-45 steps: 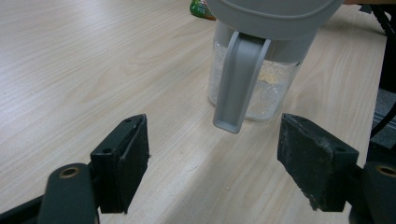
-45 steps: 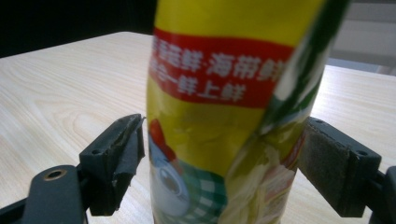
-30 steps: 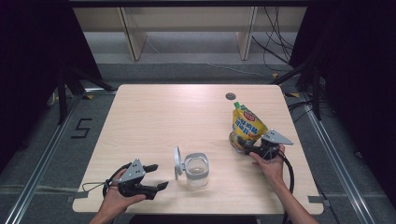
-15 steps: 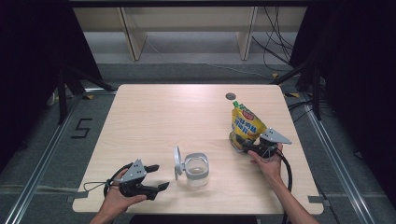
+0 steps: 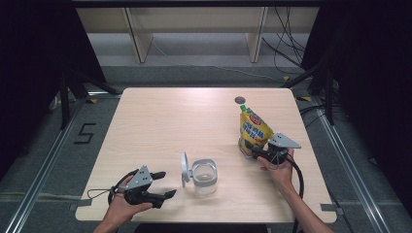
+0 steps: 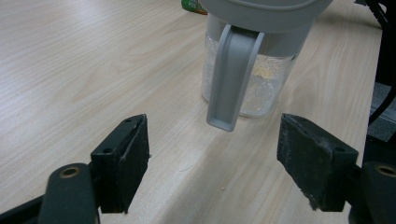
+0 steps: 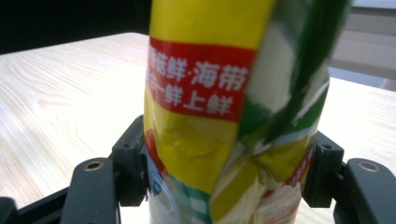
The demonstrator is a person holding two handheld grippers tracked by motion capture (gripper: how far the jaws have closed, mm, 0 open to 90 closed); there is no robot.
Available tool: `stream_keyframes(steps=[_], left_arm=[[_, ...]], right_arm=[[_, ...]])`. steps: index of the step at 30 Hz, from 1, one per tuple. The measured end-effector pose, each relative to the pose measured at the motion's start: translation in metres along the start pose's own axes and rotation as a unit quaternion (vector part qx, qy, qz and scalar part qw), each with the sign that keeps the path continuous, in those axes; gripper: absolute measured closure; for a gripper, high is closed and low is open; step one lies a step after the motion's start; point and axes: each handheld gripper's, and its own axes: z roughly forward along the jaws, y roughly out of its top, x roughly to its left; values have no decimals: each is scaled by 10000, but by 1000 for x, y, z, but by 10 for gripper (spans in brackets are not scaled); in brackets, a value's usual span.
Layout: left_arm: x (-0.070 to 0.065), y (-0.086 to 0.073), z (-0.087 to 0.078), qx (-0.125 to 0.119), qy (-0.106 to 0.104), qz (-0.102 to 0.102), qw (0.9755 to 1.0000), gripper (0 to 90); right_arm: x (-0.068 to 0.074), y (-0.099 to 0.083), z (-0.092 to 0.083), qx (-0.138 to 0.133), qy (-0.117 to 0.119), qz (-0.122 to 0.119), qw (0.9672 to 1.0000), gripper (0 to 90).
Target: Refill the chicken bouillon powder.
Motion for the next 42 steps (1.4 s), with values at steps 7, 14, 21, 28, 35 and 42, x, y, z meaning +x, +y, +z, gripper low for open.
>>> stream_keyframes(steps=[7,14,21,28,35,42], left_arm=[[1,0,-2,-37,-31,70,10000,251],[2,0,-3,-30,0,65,10000,250],[1,0,-3,-30,14,-16,10000,251],[2,0,-2,-15,-20,9,10000,251],[3,0,-2,-19,-16,33,10000,251],[2,0,-2,-42,31,-12,10000,252]], right_arm=[[5,5,-3,28,-21,-368,9993,357],[14,12,-9,128,-121,-1222,9924,375],[19,17,-16,99,-230,-1542,9877,376],[26,24,-30,6,-296,-1940,9806,376],[39,30,-47,63,-337,-2484,9680,376],[52,35,-58,161,-424,-3133,9486,377]])
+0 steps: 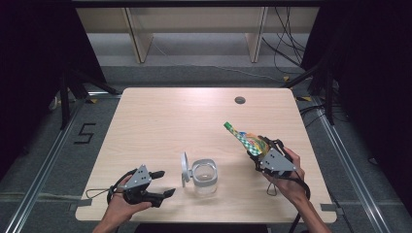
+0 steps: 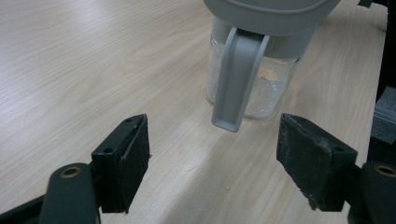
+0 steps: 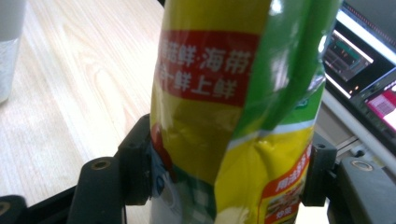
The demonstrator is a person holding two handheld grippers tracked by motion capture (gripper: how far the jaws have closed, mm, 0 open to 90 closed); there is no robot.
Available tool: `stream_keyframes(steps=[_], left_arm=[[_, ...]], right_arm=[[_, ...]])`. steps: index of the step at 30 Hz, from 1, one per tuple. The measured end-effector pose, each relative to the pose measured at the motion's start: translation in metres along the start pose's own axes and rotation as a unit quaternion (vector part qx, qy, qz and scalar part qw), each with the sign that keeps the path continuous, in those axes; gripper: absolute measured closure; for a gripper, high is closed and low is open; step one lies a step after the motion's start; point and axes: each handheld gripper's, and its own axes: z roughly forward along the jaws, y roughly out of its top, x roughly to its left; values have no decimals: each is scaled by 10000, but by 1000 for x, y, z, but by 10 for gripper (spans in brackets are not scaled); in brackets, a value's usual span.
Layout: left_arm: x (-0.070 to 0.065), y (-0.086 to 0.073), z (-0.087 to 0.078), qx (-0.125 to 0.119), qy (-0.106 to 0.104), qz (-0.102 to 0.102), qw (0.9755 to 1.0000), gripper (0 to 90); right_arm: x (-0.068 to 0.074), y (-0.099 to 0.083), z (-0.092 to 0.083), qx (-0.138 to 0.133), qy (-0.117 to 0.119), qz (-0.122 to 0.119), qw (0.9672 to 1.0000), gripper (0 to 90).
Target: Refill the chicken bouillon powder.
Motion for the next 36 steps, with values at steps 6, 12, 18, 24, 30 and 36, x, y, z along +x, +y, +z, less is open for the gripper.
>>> stream_keyframes(steps=[6,12,18,24,30,36], left_arm=[[1,-1,0,-3,2,-56,10000,253],[0,-1,-1,38,57,-72,10000,253],[1,-1,-1,44,62,-34,10000,253],[1,0,-1,35,61,-38,10000,253],[0,-1,-1,21,24,-50,10000,253],[1,0,-1,31,-2,50,10000,253]], right_arm=[[6,9,-11,99,-129,-644,9978,377],[16,18,-22,234,-262,-1366,9900,377],[25,24,-32,292,-519,-2036,9772,378],[33,29,-35,333,-483,-2453,9677,378],[41,34,-38,456,-539,-3074,9490,379],[49,38,-36,509,-605,-3552,9315,402]])
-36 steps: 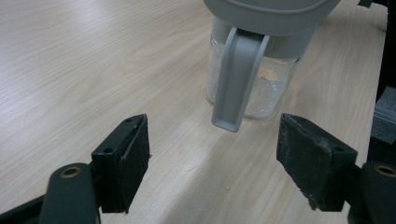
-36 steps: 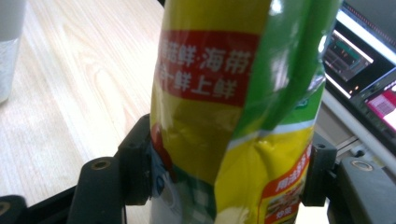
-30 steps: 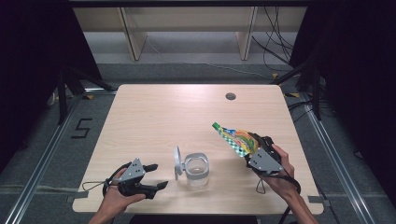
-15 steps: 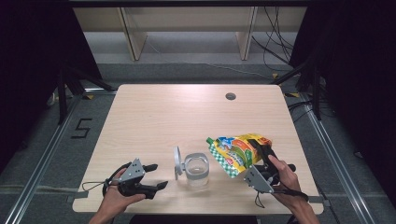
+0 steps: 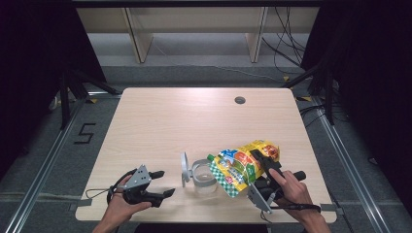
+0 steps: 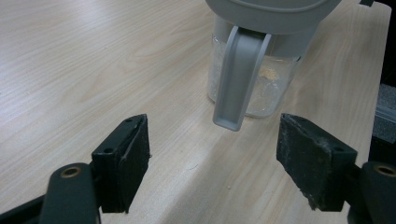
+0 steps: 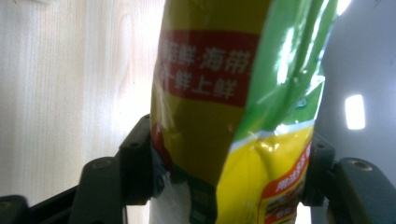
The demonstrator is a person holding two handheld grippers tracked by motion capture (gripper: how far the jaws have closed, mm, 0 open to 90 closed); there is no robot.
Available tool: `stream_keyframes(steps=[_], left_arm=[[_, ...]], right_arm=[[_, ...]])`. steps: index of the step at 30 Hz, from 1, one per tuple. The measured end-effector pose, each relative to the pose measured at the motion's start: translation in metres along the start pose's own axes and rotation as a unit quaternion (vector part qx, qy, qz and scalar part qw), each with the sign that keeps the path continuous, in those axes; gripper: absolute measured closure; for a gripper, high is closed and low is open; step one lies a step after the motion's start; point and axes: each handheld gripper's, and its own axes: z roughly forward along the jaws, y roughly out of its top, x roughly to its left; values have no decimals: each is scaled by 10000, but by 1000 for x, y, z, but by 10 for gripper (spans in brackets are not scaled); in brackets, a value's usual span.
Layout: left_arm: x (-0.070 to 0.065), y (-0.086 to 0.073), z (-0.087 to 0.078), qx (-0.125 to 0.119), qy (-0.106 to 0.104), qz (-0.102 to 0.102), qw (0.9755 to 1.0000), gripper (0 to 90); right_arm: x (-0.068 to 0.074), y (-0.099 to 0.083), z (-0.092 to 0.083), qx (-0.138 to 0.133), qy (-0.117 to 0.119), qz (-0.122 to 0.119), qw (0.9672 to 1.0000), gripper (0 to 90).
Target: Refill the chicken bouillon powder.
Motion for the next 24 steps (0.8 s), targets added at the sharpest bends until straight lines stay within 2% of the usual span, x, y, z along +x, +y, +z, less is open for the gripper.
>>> stream_keyframes(steps=[2,4,5,6,7,8,9,11,12,13,14,15,16,17,20,21,22,23,24], left_arm=[[-1,-1,0,-10,15,-112,9999,253],[-1,-1,1,-33,-20,-138,9999,253],[-1,-1,1,-28,-31,-154,9999,253],[-1,0,1,-27,0,-76,10000,253],[-1,0,0,-16,-12,-42,10000,253],[-1,0,0,-15,-10,-39,10000,253],[-1,0,0,-13,-9,-42,10000,253],[0,0,0,-13,-16,-75,10000,253],[-2,-1,0,-14,-4,-172,9999,253],[-1,-1,0,-30,0,-69,10000,253],[0,0,0,-6,-15,-7,10000,253],[0,0,0,-11,-10,-33,10000,253],[-1,0,0,-14,-3,-84,10000,253],[-1,-1,0,-14,4,-120,9999,253],[-1,-1,0,-6,-3,-140,9999,253],[-1,-1,1,-18,-34,-159,9999,253],[-1,-1,1,-24,-30,-150,9999,253],[0,0,0,-17,-3,-24,10000,254],[0,0,0,-16,-6,11,10000,254]], right_arm=[[0,1,0,4,-5,-53,10000,403],[1,2,1,-20,24,20,10000,405],[-1,3,2,-58,-20,-220,9997,406],[2,4,2,-16,-15,-115,9999,406],[2,6,3,54,37,-168,9998,407],[0,7,5,-20,-58,-517,9986,406],[4,7,3,128,-44,-388,9992,407],[4,9,2,138,-26,-539,9984,407],[2,11,1,111,-88,-758,9970,407],[4,11,1,147,-64,-635,9979,407],[5,13,0,151,-60,-719,9973,407],[4,14,0,91,-122,-858,9962,407],[3,16,-1,137,-115,-1090,9939,407],[6,16,-2,221,-93,-1000,9947,407],[4,19,-3,180,-126,-1243,9920,408],[6,19,-4,296,-114,-1178,9925,408],[6,20,-4,273,-171,-1193,9923,408],[5,20,-4,292,-179,-1273,9913,409],[2,21,-3,193,-214,-1447,9890,409]])
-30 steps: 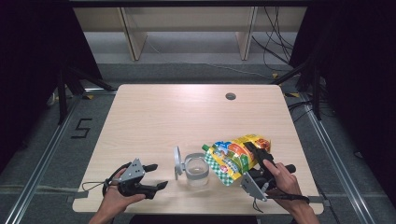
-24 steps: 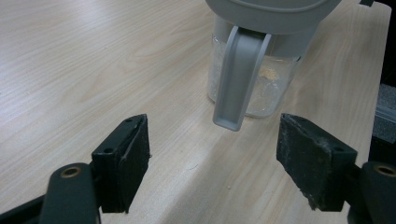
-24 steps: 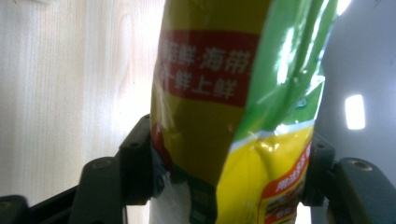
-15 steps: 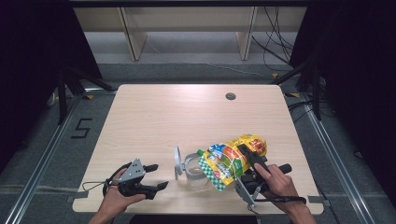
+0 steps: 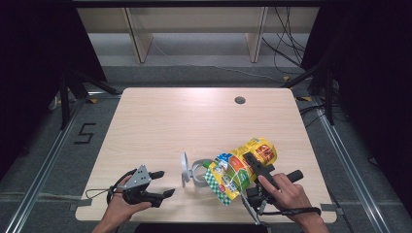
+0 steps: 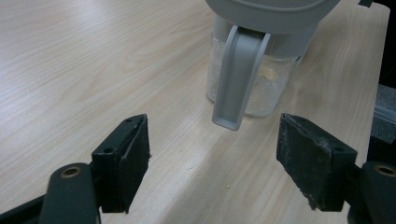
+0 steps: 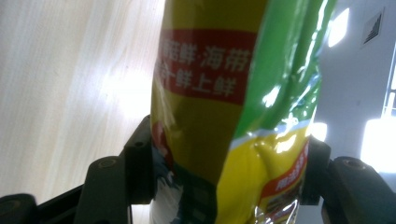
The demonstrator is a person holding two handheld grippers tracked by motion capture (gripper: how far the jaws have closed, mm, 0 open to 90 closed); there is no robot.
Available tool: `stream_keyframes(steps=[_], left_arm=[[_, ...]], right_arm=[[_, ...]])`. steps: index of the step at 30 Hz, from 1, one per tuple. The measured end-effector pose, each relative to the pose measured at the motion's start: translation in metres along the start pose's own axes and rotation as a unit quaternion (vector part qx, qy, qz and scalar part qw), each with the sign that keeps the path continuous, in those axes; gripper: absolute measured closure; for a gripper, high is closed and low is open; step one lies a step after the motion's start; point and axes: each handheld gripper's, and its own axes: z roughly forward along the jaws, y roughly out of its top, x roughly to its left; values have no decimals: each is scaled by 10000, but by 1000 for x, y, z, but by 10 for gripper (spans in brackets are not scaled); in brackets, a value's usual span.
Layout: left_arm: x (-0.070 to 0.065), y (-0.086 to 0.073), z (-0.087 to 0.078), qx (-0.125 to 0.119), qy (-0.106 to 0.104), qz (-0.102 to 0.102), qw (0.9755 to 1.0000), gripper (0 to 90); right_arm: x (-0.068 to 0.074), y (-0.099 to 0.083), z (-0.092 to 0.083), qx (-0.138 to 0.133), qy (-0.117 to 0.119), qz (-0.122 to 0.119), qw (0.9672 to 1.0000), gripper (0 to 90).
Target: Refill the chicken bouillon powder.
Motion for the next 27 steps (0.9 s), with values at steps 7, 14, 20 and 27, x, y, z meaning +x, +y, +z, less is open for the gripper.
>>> stream_keyframes(steps=[7,14,20,27], left_arm=[[-1,-1,1,-8,-27,-89,10000,253],[1,-1,1,41,33,-65,10000,253],[-1,-1,0,20,23,-119,9999,254],[2,-1,-1,106,15,48,9999,255]], right_arm=[[-3,2,-5,120,34,-376,9992,409],[-3,4,-2,163,69,-606,9980,410],[-5,7,-2,192,160,-610,9978,410],[-6,9,-1,208,239,-741,9967,411]])
